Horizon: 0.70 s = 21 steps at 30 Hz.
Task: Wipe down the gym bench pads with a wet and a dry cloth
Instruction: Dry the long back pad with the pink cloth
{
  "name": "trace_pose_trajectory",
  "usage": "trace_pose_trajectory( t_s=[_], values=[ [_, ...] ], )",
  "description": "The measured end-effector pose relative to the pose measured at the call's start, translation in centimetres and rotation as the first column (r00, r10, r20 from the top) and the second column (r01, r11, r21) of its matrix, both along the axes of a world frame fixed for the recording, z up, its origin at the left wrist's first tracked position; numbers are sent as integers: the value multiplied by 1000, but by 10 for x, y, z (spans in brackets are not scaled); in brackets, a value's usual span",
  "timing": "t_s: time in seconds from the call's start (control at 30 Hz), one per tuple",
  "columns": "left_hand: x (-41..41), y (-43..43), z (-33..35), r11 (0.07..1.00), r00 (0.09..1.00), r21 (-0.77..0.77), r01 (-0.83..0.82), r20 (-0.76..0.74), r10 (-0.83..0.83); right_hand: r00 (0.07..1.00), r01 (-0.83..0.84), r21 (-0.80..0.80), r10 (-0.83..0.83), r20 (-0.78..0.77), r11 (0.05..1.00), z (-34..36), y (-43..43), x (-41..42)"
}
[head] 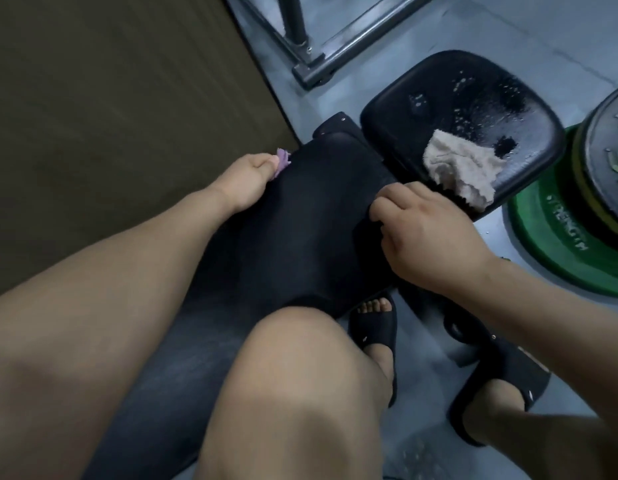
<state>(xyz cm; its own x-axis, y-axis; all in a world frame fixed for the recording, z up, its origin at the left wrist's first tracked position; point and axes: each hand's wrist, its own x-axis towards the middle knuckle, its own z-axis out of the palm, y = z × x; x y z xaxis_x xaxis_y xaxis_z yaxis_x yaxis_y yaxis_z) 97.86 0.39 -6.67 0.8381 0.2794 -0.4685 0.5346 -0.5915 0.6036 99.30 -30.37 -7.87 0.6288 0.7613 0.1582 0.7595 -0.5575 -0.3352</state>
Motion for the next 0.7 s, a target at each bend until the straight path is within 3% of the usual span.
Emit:
trace_pose_trajectory(
  t_s=[0.13, 0.27, 0.33, 0.4, 0.53, 0.63, 0.7],
  values=[
    [-53, 38, 14, 997, 992, 76, -18, -121, 27, 996, 52, -46, -48, 80, 998, 2, 5, -11],
    [-83, 62, 29, 955, 956, 298, -9, -276, 95, 995, 72, -46, -69, 66, 996, 3, 3, -15],
    [-76, 53, 26, 907, 945, 422, 3, -298, 136, 997, 62, -43, -60, 48, 997, 4, 0, -18],
    [-56, 26, 21, 893, 961, 449, 0, -247, 125, 999, 47, -37, -46, 15, 998, 3, -4, -21],
    [-19, -37, 18, 907, 999, 420, 31, -34, -18, 998, 2, -63, -6, -56, 998, 3, -11, -21],
    [-17, -58, 12, 840, 959, 477, 259, -21, -283, 994, -19, -78, 11, -107, 997, 6, -18, -18],
    [-14, -57, 8, 820, 940, 481, 311, -31, -339, 990, -28, -81, 16, -143, 996, 7, -25, -16]
  ],
)
